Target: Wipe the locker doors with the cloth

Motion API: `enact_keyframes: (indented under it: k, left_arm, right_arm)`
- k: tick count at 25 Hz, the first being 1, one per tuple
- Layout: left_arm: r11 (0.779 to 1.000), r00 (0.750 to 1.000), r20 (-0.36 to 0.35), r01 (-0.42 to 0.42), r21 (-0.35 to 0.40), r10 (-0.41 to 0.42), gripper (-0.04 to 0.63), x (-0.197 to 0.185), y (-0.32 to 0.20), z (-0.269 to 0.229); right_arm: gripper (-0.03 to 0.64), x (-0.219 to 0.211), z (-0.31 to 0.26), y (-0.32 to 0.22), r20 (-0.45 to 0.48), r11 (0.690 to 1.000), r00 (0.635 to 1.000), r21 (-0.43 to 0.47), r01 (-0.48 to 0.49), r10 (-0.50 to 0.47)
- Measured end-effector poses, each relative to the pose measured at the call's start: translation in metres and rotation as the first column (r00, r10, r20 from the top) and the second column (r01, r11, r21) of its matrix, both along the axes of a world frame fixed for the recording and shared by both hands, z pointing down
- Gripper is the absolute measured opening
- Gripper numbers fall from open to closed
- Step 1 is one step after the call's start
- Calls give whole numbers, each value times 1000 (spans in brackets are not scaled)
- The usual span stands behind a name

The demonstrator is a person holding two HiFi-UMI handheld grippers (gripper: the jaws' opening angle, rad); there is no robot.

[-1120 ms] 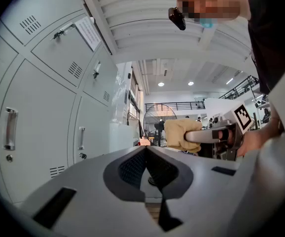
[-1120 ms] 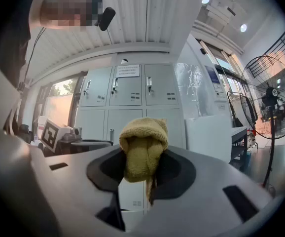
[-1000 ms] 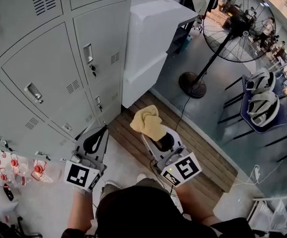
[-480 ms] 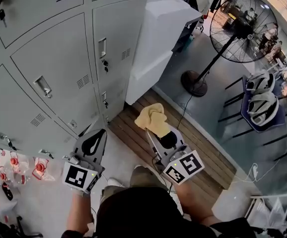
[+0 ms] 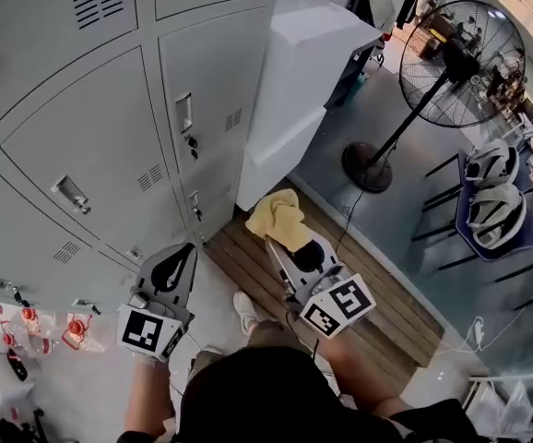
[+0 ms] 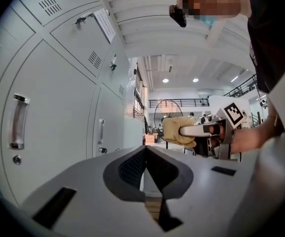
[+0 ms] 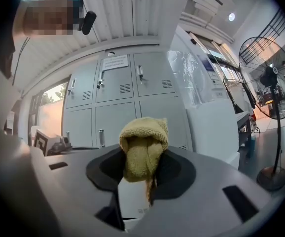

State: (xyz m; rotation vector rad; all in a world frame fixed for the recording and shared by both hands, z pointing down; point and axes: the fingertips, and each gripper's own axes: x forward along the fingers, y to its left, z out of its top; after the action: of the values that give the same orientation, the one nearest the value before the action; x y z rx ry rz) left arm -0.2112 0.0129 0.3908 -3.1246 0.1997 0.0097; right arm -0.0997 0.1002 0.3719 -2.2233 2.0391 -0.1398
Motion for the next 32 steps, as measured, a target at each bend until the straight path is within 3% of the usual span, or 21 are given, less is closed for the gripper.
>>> enact_keyframes:
  k: [8, 15, 22, 32]
  left_arm:
    - [999, 999, 12, 37, 24, -37, 8, 93, -39, -14]
    - [989, 990, 16, 138, 46, -139, 8, 143, -76, -21]
    - [962, 965, -2, 263, 66, -264, 8, 142, -112, -33]
    - [910, 913, 11, 407, 82, -409, 8, 86, -138, -43]
  right_arm:
    - [144, 78, -2, -47, 7, 998, 998, 25, 62, -62]
    - [143, 117, -8, -89, 11, 982, 983, 40, 184, -185]
    - [143, 117, -26, -140, -22, 941, 943, 63, 333, -332]
    - [143, 75, -62, -198, -93, 878, 880, 77, 472, -465]
